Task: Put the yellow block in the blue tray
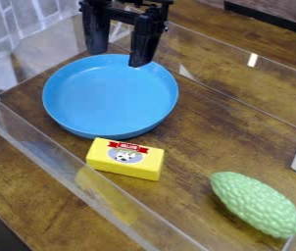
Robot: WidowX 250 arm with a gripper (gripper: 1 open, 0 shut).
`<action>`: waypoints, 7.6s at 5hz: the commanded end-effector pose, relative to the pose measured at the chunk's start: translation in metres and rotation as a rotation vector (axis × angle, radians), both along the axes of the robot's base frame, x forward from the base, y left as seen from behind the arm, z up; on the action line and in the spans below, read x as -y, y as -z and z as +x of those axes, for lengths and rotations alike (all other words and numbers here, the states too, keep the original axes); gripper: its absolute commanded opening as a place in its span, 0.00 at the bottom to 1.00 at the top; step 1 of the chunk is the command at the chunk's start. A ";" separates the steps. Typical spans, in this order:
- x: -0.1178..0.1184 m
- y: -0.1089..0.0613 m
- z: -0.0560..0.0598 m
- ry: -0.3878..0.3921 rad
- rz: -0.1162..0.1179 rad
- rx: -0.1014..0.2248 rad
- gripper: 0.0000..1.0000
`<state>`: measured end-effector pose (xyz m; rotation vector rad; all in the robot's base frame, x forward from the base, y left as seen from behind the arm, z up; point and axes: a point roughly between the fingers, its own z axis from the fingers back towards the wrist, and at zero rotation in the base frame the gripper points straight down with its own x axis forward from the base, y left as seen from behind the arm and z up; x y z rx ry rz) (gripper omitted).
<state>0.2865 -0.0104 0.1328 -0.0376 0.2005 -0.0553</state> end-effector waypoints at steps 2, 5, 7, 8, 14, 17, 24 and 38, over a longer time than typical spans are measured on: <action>-0.012 -0.009 0.003 -0.031 -0.012 0.017 1.00; -0.007 -0.011 0.013 0.031 0.046 0.002 1.00; 0.000 -0.012 0.011 0.038 0.026 -0.006 1.00; -0.001 -0.015 0.007 0.041 0.015 -0.011 1.00; 0.030 0.050 -0.026 0.586 -0.006 -0.004 1.00; 0.031 0.076 -0.024 0.655 0.007 0.015 1.00; 0.024 0.119 -0.015 0.657 0.015 0.021 1.00; 0.013 0.145 -0.017 0.607 -0.026 -0.028 1.00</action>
